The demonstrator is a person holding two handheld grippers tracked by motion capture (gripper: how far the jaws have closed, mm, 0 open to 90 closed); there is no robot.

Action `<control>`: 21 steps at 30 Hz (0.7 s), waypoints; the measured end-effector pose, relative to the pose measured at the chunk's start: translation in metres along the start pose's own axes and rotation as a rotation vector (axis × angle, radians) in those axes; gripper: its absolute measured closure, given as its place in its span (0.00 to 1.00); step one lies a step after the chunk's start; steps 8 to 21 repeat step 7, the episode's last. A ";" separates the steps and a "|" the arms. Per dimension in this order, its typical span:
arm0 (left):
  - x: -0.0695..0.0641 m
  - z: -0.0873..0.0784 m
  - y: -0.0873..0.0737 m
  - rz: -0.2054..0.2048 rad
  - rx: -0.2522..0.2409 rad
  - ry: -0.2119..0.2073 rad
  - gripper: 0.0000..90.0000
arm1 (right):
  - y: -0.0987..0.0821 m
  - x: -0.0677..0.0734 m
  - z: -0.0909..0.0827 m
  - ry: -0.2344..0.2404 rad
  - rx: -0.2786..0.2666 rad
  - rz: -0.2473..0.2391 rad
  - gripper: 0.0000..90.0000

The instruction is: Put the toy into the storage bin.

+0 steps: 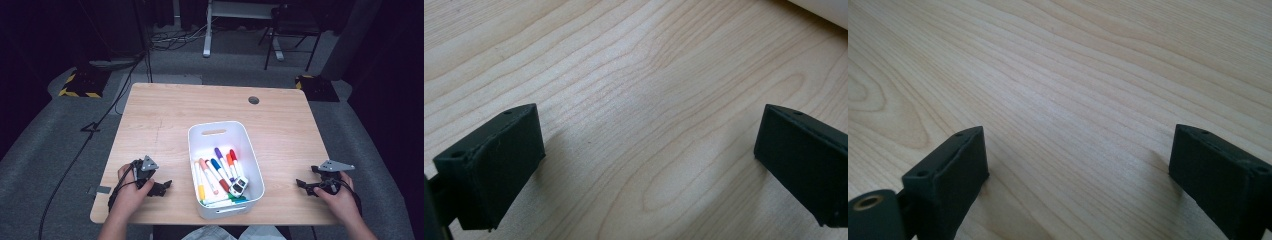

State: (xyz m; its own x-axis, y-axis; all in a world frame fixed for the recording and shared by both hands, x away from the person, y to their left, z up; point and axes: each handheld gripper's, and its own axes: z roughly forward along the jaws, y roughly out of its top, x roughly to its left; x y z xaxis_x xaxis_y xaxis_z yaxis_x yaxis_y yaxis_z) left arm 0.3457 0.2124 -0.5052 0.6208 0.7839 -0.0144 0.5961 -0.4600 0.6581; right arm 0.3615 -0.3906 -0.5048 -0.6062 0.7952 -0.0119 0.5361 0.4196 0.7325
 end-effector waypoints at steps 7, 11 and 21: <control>0.000 0.000 0.000 0.000 0.000 0.000 0.00 | 0.000 0.000 0.000 0.002 0.003 -0.002 0.10; 0.000 0.000 0.000 0.000 0.000 0.000 0.00 | 0.000 0.000 0.000 0.002 0.003 -0.002 0.10; 0.000 0.000 0.000 0.000 0.000 0.000 0.00 | 0.000 0.000 0.000 0.002 0.003 -0.002 0.10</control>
